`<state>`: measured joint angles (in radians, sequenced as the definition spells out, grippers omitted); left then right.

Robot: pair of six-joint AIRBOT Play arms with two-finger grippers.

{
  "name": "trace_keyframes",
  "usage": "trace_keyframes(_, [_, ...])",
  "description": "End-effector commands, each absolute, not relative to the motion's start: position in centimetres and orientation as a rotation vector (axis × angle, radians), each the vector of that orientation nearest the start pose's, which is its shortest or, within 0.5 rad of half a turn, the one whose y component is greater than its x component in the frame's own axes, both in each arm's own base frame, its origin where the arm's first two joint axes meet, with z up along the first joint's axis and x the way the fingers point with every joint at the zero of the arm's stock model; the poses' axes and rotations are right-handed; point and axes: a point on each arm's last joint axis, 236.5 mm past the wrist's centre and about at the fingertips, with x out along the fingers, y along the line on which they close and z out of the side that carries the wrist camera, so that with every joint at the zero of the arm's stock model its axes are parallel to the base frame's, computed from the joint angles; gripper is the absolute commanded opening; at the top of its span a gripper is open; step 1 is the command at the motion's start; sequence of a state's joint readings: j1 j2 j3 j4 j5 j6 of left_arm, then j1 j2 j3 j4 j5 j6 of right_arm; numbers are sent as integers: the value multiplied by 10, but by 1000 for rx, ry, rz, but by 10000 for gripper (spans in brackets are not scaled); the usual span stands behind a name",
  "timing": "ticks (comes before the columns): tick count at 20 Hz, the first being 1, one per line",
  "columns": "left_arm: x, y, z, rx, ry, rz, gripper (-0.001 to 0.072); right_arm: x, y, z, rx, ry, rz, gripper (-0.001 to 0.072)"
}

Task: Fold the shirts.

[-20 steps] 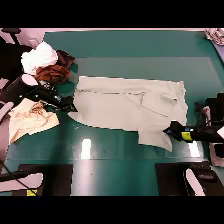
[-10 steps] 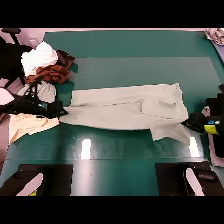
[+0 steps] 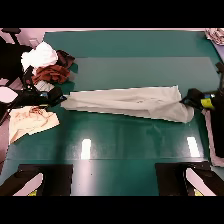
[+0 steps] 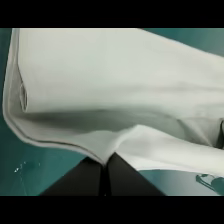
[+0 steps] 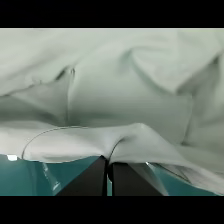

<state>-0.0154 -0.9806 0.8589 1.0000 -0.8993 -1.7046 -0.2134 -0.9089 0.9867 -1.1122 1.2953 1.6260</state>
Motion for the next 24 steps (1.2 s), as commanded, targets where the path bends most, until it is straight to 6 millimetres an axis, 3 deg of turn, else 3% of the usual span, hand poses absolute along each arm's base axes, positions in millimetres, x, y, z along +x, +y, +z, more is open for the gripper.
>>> trace_keyframes(1, [371, -107, 37, -684, 1058, -160, 29, 365, 45, 68, 490, 1172, 170, 28])
trace_keyframes(6, [351, -107, 23, -641, 1159, -163, 28, 415, 63, 46, 438, 1241, 239, 28])
trace_keyframes(10, [347, -81, 6, -571, 1183, -49, 28, 444, 68, 36, 424, 1276, 263, 29])
trace_keyframes(13, [367, -70, 11, -557, 1091, -17, 28, 459, 63, 30, 429, 1287, 261, 29])
trace_keyframes(15, [379, -70, 2, -586, 1075, -3, 28, 458, 64, 21, 428, 1327, 268, 28])
trace_keyframes(19, [401, -92, -17, -667, 1081, -76, 29, 459, 62, 10, 427, 1350, 261, 28])
trace_keyframes(24, [432, -94, 16, -676, 976, -108, 28, 459, 44, 2, 353, 1357, 203, 28])
